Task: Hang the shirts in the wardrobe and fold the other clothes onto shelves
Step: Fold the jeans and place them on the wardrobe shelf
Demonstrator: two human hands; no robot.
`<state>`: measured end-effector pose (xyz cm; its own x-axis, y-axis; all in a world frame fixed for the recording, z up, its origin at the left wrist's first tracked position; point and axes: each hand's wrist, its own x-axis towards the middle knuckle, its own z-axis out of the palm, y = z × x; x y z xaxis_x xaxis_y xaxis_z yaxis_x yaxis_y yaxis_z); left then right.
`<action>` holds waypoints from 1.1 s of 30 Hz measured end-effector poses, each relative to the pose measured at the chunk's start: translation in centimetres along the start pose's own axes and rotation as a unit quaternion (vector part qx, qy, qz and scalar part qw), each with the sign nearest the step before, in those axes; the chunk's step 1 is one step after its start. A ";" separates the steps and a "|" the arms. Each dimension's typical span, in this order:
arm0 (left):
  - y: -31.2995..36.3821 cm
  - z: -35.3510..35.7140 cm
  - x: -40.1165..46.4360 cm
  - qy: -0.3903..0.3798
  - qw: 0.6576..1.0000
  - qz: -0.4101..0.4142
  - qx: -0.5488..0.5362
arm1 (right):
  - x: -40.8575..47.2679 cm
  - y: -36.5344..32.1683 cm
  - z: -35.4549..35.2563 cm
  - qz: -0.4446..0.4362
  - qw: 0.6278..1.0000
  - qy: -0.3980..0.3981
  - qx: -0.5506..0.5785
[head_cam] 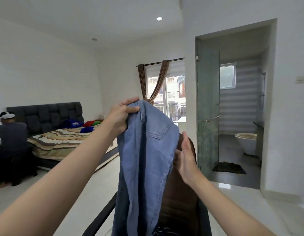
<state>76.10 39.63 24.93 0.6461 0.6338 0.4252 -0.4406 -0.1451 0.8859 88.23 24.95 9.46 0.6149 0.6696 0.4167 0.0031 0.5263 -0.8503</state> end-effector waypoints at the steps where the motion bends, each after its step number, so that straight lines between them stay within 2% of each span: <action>1: -0.1 -0.3 0.1 0.005 1.000 -0.007 -0.002 | -0.6 0.3 0.7 -0.040 0.999 -0.012 -0.026; 5: -0.3 -1.6 0.0 0.001 1.000 -0.019 0.019 | -1.3 1.0 2.4 -0.192 0.964 -0.015 -0.185; 8: -0.1 -3.1 -0.3 -0.005 0.999 -0.025 0.022 | -0.4 -0.4 2.7 -0.237 0.952 0.005 -0.191; 16: -2.0 -7.1 -1.5 0.018 0.995 -0.092 0.018 | 3.0 -5.3 3.6 -0.206 0.977 0.027 -0.057; 21: -5.8 -8.2 -4.0 -0.097 0.971 -0.213 -0.043 | 5.4 -6.6 4.5 -0.189 0.978 0.080 -0.039; 23: -7.5 -8.6 -4.9 -0.161 0.955 -0.243 -0.054 | 5.7 -6.9 4.5 -0.182 0.978 0.097 -0.039; 25: -8.7 -8.2 -6.0 -0.185 0.946 -0.254 -0.076 | 5.5 -7.2 4.1 -0.178 0.977 0.115 -0.038; 28: -9.5 -6.4 -7.2 -0.164 0.948 -0.230 -0.146 | 5.4 -7.0 2.8 -0.162 0.974 0.150 -0.050; 31: -9.0 -3.7 -7.4 -0.052 0.959 -0.164 -0.226 | 5.2 -6.6 1.2 -0.129 0.979 0.152 -0.043; 33: -8.2 -2.3 -7.0 0.000 0.962 -0.124 -0.242 | 4.7 -6.7 0.2 -0.091 0.984 0.150 -0.033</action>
<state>73.80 38.11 14.23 0.7688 0.6037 0.2108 -0.5107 0.3813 0.7706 90.92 24.70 17.20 0.8047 0.3776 0.4581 0.1799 0.5803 -0.7943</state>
